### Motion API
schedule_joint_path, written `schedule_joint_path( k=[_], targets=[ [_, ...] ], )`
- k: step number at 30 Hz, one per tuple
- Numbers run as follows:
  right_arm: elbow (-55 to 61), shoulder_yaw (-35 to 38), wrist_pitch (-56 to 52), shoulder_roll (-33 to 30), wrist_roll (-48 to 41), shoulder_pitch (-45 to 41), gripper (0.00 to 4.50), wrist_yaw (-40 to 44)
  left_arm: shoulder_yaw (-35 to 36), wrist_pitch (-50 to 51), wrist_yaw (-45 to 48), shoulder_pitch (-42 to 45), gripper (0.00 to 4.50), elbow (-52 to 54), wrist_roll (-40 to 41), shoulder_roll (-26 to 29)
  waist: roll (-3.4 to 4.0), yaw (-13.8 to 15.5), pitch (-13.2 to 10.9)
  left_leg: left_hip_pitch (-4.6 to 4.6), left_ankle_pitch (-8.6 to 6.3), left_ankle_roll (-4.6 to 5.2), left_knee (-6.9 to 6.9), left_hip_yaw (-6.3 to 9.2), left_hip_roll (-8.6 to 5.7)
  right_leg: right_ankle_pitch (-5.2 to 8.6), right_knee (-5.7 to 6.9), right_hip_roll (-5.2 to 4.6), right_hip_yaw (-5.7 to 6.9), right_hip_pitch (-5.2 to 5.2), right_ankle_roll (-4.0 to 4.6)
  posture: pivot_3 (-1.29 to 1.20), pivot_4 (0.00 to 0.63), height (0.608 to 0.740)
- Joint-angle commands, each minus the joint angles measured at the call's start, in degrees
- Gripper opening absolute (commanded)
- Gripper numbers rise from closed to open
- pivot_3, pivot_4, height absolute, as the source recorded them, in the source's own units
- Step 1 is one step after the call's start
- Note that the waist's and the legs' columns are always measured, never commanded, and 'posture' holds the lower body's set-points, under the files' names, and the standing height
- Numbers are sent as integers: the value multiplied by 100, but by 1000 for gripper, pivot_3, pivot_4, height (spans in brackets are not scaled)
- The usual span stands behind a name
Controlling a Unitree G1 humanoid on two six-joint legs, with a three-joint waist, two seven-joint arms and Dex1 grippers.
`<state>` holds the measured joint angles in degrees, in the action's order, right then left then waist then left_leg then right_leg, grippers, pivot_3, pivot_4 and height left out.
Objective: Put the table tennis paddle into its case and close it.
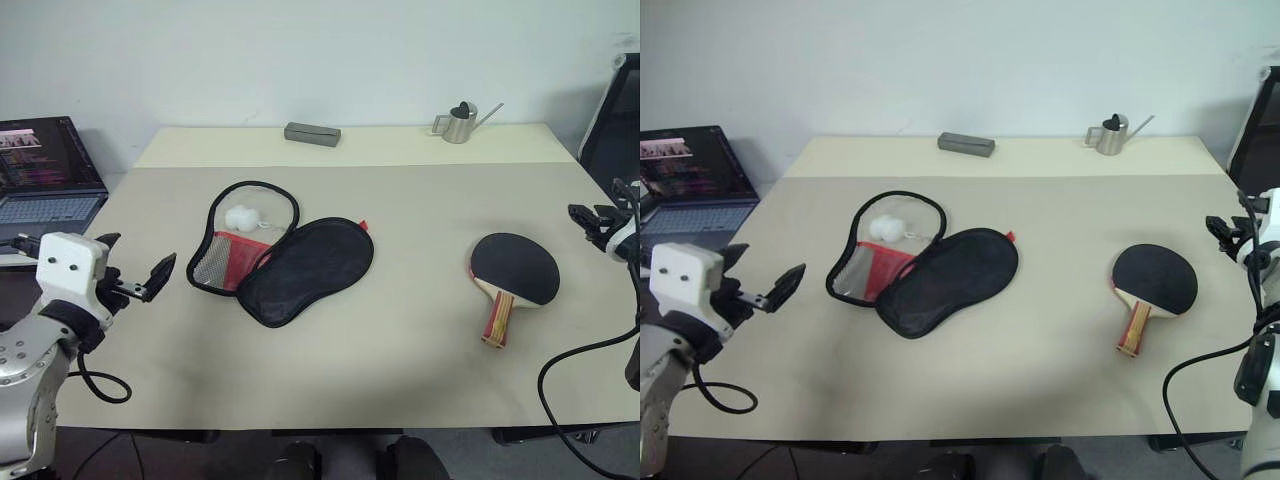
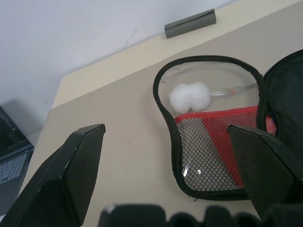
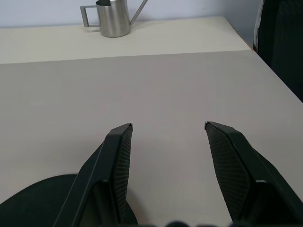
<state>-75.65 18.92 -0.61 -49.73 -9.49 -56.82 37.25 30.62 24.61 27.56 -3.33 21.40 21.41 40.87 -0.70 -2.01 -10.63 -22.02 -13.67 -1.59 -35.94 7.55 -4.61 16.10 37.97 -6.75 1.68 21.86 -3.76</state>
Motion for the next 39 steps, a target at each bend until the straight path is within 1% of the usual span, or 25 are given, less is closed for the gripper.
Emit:
schedule_joint_path(
  k=[1,4,12,21,25,34,39],
  targets=[
    [76,-1,11,-186,77,-127,2684,36,48,-87,-90,40,4500,45,-110,-12,0,1,0,0,0,0,0,0,0,0,0,0,0,0,0,0,150,740],
    [85,50,1,-218,93,-153,2684,45,22,-219,-74,84,4500,-127,-176,-37,0,3,0,2,0,0,0,-2,2,-1,0,3,-3,0,1,0,150,740],
    [149,75,-38,-255,87,-217,2684,385,53,-438,120,326,4500,-474,-84,-70,-1,4,0,3,-1,-2,-1,-7,5,-2,0,6,-8,0,2,0,150,740],
    [333,-27,-64,-32,90,-87,2684,962,435,-686,479,159,4500,-824,12,39,-1,1,0,13,-6,-2,0,-29,18,-4,1,22,-38,5,4,0,150,740],
    [437,-90,-100,-33,101,34,2684,1315,448,-744,554,293,4500,-1030,30,94,-1,9,-1,12,-7,-2,0,-40,23,-9,2,29,-67,15,4,0,150,740],
    [944,-91,-341,121,-93,312,2684,2050,484,-839,851,411,4500,-1346,65,329,-2,-13,0,13,-8,-2,0,-60,32,-21,3,39,-80,30,1,0,150,740],
    [1378,-205,-746,156,-203,479,2684,2653,469,-889,949,491,4500,-1488,68,466,-2,-13,-1,13,-17,10,-1,-66,37,-24,4,45,-87,35,3,0,150,740]
  ],
)
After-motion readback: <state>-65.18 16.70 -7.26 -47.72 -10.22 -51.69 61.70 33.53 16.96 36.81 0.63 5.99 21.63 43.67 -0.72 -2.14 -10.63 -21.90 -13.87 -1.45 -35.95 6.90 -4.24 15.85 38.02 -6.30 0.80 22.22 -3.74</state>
